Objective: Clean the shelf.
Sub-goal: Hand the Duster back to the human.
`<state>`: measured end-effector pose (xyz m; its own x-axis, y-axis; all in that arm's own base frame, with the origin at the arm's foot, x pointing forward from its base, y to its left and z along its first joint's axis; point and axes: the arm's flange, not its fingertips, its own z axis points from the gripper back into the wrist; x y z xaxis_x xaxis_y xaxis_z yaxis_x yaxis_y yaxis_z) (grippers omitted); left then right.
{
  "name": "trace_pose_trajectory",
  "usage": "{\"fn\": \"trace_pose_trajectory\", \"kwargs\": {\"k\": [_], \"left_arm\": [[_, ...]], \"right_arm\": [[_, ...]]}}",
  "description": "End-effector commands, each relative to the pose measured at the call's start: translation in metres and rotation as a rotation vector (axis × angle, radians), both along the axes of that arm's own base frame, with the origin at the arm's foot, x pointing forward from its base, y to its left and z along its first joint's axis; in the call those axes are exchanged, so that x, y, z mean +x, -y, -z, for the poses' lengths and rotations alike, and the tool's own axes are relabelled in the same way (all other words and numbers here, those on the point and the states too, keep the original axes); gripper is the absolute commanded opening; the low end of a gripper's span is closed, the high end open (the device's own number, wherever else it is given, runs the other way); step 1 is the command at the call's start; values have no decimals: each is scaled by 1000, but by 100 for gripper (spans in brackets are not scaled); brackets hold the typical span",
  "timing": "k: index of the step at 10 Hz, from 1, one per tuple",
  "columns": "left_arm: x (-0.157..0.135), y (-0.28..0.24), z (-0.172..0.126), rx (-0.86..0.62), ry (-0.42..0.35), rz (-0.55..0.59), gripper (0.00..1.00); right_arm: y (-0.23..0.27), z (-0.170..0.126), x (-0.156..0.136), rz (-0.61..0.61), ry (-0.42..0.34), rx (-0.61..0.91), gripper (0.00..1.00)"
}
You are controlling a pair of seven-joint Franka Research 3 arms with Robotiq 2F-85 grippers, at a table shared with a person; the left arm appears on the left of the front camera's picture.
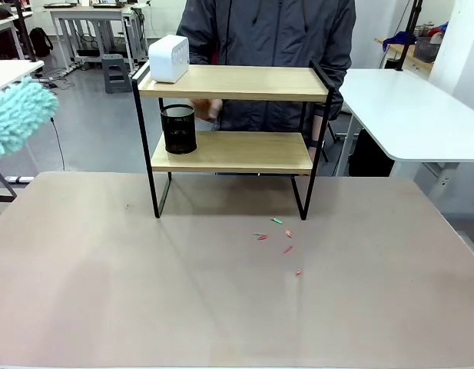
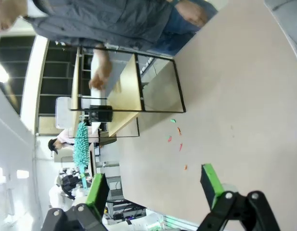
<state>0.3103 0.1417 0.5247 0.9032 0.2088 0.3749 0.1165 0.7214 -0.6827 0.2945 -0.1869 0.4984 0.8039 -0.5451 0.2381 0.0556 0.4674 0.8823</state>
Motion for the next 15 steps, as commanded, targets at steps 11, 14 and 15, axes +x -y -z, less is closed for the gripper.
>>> {"fn": "trace_pose_trajectory", "kwargs": {"k": [11, 14, 15], "left_arm": [[-95, 164, -115, -302, 158, 837, 12], [-68, 215, -84, -255, -131, 1117, 12], [-63, 233, -82, -218, -179, 1190, 12]], "right_arm": [[-197, -140, 31, -622, 362, 23, 100], [-212, -135, 44, -715, 403, 25, 100], [-230, -142, 61, -782, 413, 31, 100]]}}
